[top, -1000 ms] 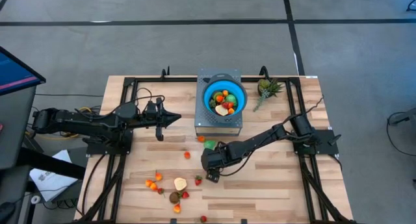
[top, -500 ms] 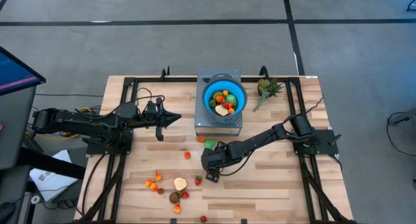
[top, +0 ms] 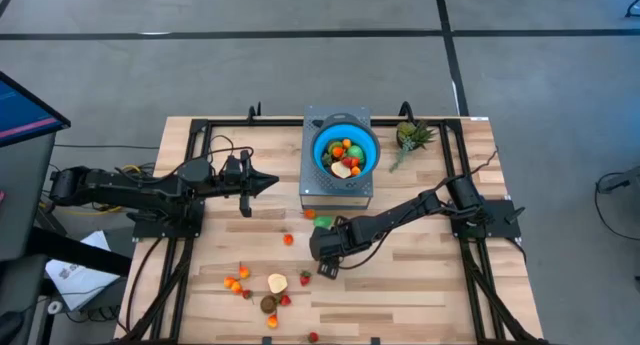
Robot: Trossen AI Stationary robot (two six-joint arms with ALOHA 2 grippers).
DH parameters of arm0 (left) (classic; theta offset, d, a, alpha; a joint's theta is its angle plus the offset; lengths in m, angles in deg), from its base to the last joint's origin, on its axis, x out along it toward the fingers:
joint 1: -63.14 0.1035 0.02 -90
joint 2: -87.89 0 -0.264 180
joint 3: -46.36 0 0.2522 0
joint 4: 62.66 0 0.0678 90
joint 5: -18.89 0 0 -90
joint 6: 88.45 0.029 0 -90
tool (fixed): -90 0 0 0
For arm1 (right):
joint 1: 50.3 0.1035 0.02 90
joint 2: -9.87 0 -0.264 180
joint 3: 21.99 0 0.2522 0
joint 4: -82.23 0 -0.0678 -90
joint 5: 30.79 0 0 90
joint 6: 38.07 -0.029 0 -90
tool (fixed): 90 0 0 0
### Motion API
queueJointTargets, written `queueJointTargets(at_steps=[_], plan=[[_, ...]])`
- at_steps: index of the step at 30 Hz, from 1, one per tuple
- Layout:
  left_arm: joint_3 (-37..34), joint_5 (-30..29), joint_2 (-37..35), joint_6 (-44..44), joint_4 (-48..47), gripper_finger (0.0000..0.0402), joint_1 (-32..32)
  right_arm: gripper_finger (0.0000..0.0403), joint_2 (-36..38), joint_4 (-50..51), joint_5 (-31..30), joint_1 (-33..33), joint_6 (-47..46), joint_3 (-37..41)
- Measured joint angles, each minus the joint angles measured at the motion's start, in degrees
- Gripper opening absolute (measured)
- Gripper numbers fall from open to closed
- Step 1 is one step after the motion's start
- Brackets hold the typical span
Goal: Pick & Place Fruit
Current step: Put the strawberry into the strainer bowl
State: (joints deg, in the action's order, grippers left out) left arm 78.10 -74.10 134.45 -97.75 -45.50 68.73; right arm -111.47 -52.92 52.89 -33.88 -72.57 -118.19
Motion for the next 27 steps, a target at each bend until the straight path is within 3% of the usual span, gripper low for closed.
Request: queueJointTargets(at_steps=[10, 18, 27], plan=[[0.0, 0.0, 0.0, 0.0, 0.0, 0.0002, 0.0, 0.0131, 0.0, 0.1, -0.1, 0.0, 0.0, 0.0], [0.0, 0.0, 0.0, 0.0, 0.0, 0.0002, 0.0, 0.0154, 0.3, 0.5, 0.9, 0.0, -0.1, -0.5], [0.0, 0.0, 0.0, 0.0, 0.0, 0.0002, 0.0, 0.0123, 2.4, 5.7, 1.1, -0.1, 1.7, -7.3]])
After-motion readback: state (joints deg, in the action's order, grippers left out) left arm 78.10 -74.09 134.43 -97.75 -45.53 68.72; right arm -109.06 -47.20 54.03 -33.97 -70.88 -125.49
